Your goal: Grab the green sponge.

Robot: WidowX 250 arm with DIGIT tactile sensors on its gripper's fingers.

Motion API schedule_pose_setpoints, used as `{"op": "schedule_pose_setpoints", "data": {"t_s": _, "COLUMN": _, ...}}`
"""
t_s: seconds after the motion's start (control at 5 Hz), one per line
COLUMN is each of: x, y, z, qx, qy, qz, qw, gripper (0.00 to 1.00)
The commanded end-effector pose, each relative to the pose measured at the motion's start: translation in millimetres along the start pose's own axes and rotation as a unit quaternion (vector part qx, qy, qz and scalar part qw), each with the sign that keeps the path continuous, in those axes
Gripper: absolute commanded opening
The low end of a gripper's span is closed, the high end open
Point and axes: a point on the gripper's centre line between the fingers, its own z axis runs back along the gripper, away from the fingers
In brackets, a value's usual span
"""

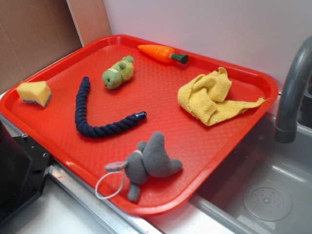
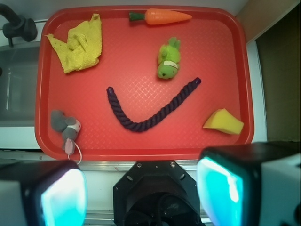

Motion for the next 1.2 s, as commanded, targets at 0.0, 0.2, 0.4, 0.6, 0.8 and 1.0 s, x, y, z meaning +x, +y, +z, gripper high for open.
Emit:
{"op": "schedule_pose_setpoints", "data": {"t_s": 0.0, "x": 0.0, "y": 0.0, "z": 0.0, "qx": 0.000, "qy": 0.000, "qz": 0.000, "qw": 1.000, "gripper": 1.00}}
{"op": "schedule_pose_setpoints", "data": {"t_s": 0.2, "x": 4.9, "y": 38.5, "z": -25.4, "qx": 0.013, "qy": 0.007, "qz": 0.066, "qw": 0.998, "gripper": 1.00}}
{"op": "schedule_pose_setpoints", "data": {"t_s": 0.4, "x": 17.9, "y": 68.1, "z": -54.2, "qx": 0.041, "qy": 0.024, "qz": 0.026, "qw": 0.999, "gripper": 1.00}}
{"op": "schedule_pose_setpoints", "data": {"t_s": 0.6, "x": -5.8, "y": 80.9, "z": -77.5, "qx": 0.084, "qy": 0.004, "qz": -0.095, "qw": 0.992, "gripper": 1.00}}
{"op": "schedule_pose_setpoints", "data": {"t_s": 0.8, "x": -5.8, "y": 80.9, "z": -77.5, "qx": 0.084, "qy": 0.004, "qz": -0.095, "qw": 0.992, "gripper": 1.00}}
{"op": "schedule_pose_setpoints", "data": {"t_s": 1.0, "x": -5.8, "y": 80.9, "z": -77.5, "qx": 0.084, "qy": 0.004, "qz": -0.095, "qw": 0.992, "gripper": 1.00}}
